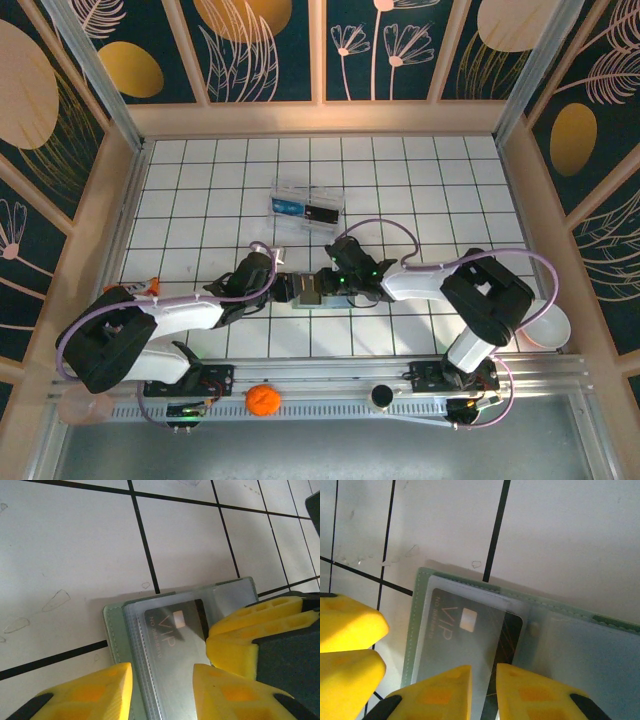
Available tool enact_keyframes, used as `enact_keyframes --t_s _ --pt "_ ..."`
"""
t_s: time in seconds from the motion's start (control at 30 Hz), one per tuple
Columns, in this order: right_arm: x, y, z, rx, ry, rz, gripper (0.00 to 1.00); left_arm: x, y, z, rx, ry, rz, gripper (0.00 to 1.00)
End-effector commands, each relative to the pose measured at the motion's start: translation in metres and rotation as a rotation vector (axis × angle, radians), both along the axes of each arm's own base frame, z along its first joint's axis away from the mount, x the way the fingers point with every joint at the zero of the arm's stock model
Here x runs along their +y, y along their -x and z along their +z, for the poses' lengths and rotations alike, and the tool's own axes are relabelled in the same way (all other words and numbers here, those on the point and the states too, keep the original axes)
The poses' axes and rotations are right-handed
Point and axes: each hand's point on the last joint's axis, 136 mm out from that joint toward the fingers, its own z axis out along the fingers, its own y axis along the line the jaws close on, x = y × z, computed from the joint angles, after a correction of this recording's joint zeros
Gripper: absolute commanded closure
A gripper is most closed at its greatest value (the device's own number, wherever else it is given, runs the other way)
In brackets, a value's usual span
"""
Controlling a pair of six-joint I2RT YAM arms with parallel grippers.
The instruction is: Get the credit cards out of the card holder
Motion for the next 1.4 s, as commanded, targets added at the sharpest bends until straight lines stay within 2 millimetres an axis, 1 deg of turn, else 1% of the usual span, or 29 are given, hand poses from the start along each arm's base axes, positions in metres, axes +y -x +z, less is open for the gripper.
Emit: enact_keyframes --t_s 0.0,0.13,0.23,0.33,0.43,0.57,0.67,0.7,0.83,0.9,1.07,1.23,1.37 --pt "-0.002 0.002 -0.008 -0.008 0.057 -0.001 0.79 -0.001 -0.002 0.000 -0.006 0.013 0.009 0.63" --pt "-0.005 0.001 -0.007 -0.047 0.105 -0.012 0.79 0.000 -0.002 0.001 -0.006 0.016 0.013 0.63" --pt "-0.007 -0.001 -0.001 -0.115 0.168 -0.030 0.78 0.002 -0.002 -0.001 -0.002 0.009 0.023 0.64" --pt "-0.009 -0.004 0.009 -0.183 0.218 -0.049 0.78 0.005 -0.002 0.001 -0.007 0.006 0.031 0.67" --pt "-0.008 -0.005 0.018 -0.217 0.215 -0.057 0.77 0.004 -0.002 0.008 -0.023 0.013 0.026 0.70" --pt "-0.004 -0.008 0.035 -0.260 0.187 -0.065 0.76 -0.004 -0.004 0.018 -0.035 0.043 -0.002 0.71" --pt "-0.003 -0.009 0.044 -0.266 0.148 -0.069 0.75 -0.011 -0.004 0.019 -0.034 0.055 -0.020 0.75" --pt "-0.002 -0.009 0.045 -0.248 0.126 -0.067 0.75 -0.013 -0.004 0.017 -0.032 0.051 -0.027 0.76" --pt "0.006 -0.001 0.039 -0.117 -0.003 -0.032 0.76 -0.022 -0.003 0.007 -0.018 0.034 -0.051 0.80" --pt "0.007 0.001 0.034 -0.068 -0.031 -0.034 0.76 -0.023 -0.004 0.002 -0.012 0.018 -0.052 0.81" --pt "0.000 0.000 0.019 -0.010 -0.023 -0.060 0.77 -0.014 -0.005 -0.015 0.015 -0.056 -0.024 0.88" --pt "-0.008 0.000 0.009 0.010 0.002 -0.093 0.77 -0.006 0.003 -0.028 0.051 -0.095 -0.028 0.91" --pt "-0.016 0.000 0.000 0.037 0.020 -0.121 0.77 -0.001 0.009 -0.034 0.071 -0.113 -0.032 0.92"
